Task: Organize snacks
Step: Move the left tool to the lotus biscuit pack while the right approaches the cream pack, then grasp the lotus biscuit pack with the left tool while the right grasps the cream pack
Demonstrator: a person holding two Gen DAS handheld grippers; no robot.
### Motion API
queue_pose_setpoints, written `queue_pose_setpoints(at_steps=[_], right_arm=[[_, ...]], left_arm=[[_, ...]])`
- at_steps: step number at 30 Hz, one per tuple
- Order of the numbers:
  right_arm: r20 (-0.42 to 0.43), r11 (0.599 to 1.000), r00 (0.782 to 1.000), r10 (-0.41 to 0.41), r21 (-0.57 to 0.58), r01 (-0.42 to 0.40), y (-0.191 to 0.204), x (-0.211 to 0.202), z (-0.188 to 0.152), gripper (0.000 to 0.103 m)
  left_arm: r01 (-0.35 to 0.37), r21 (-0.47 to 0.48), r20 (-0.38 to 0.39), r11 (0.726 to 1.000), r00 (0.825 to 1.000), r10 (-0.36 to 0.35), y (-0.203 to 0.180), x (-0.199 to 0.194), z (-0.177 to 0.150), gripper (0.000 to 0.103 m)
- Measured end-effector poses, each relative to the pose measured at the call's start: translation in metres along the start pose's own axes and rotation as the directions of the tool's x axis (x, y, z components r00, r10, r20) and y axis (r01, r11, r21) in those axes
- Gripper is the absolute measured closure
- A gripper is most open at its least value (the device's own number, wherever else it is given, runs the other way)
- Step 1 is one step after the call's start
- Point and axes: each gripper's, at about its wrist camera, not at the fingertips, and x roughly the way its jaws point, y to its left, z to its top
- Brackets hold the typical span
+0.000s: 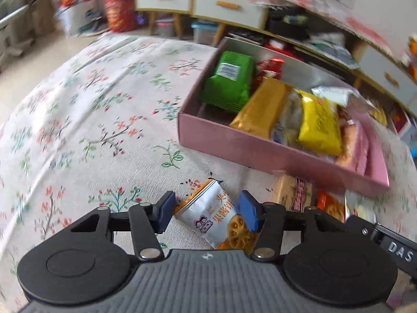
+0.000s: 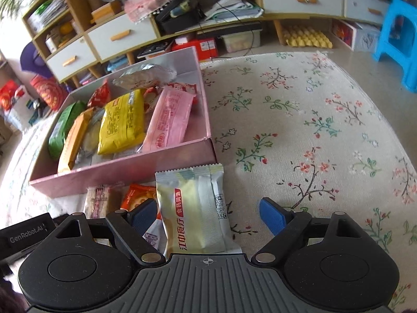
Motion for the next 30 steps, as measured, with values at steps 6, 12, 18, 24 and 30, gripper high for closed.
queue_pose_setpoints(at_steps=[6,12,18,24,30], right_arm=[[0.006,0.995,1.000,0.000,-0.101,0.001,0.004,-0.003,-0.007,0.018],[0.009,0.979,1.000,0.013,-0.202,-0.011,0.003,-0.011,-0.016,0.048],[-0.007,0.965,0.997,0.073,-0.253,-0.072,-0.004,-0.021,-0.026,0.051],[-0.029,0.944,0.996,0.088,-0.317,-0.093,0.001,-0.033,-0.041,0.051],[-0.058,0.923,0.993,0.103,-0.366,-0.117,0.012,-0.043,-0.057,0.051]], left_arm=[[0.095,0.132,-0.040,0.987,0.995,-0.090,0.011,-0.002,0.002,0.060],[0.226,0.296,-0.101,0.928,0.974,-0.205,0.023,-0.003,0.003,0.061],[0.305,0.431,-0.147,0.850,0.952,-0.267,0.038,-0.011,0.000,0.061],[0.322,0.452,-0.170,0.832,0.947,-0.274,0.056,-0.010,0.003,0.062],[0.336,0.484,-0.161,0.808,0.942,-0.294,0.073,-0.011,0.005,0.062]])
